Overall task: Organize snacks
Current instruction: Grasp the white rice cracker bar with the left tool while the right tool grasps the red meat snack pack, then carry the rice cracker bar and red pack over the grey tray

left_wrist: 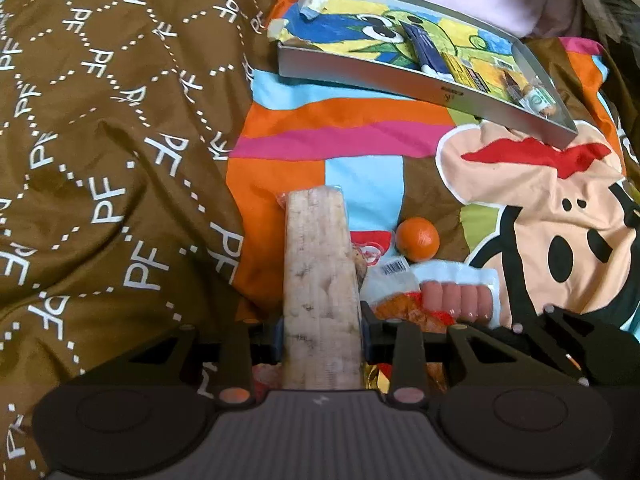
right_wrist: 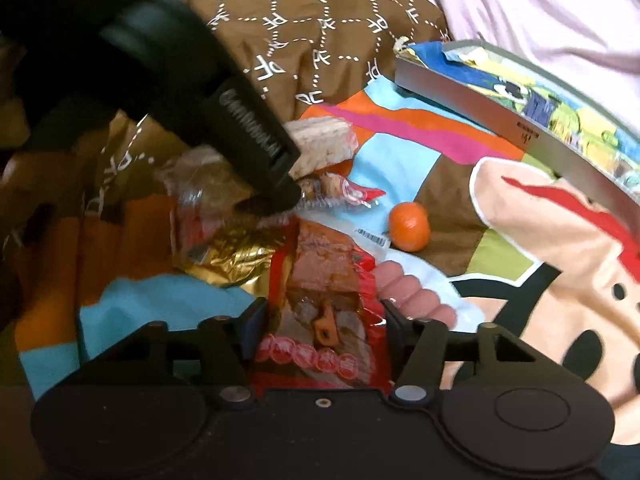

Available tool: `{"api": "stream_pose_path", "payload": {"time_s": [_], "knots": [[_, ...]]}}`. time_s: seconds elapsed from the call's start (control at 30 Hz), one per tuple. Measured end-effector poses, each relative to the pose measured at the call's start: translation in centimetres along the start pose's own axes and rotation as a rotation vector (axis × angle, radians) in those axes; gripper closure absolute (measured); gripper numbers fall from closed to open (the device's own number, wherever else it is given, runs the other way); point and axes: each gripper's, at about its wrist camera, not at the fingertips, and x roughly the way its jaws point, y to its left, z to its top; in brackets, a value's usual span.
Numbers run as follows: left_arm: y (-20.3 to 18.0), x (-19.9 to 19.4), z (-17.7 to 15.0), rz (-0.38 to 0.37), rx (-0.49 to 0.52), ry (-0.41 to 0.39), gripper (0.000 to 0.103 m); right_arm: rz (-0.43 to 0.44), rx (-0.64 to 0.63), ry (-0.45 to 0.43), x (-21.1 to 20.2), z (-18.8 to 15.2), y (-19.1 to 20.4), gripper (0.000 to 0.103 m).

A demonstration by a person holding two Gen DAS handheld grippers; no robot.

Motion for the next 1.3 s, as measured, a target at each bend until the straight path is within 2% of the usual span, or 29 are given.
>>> {"api": "stream_pose_path", "payload": {"time_s": [0.23, 0.43, 0.67, 1.07, 1.3], "knots": [[-0.9, -1.3, -1.6, 0.058, -0.041, -0.080, 0.066, -0.029, -0.054, -0.005, -1.9, -0.6, 0.6, 0.052], [-2.1, -2.6, -3.9, 0.095, 0.028, -0.171, 0.066, -0.139, -0.205, -0.039, -2.8, -1.5, 2.5, 0.053], [-3.2, -3.9, -4.3, 0.105, 0.050, -0.269, 0.066, -0.237, -0.249, -0.075, -4.0, -2.3, 2.8, 0.053], [-4.3, -4.9, -4.4, 0.111, 0.045, -0.359, 0.066, -0.373, -0.179, -0.205, -6.3, -1.7, 0.8, 0.053], [-5.5, -5.1, -3.2, 0.099, 0.062, -0.399, 0.066, -0.448, -0.098, -0.287, -7.2, -0.8, -1.3, 0.052]]}}
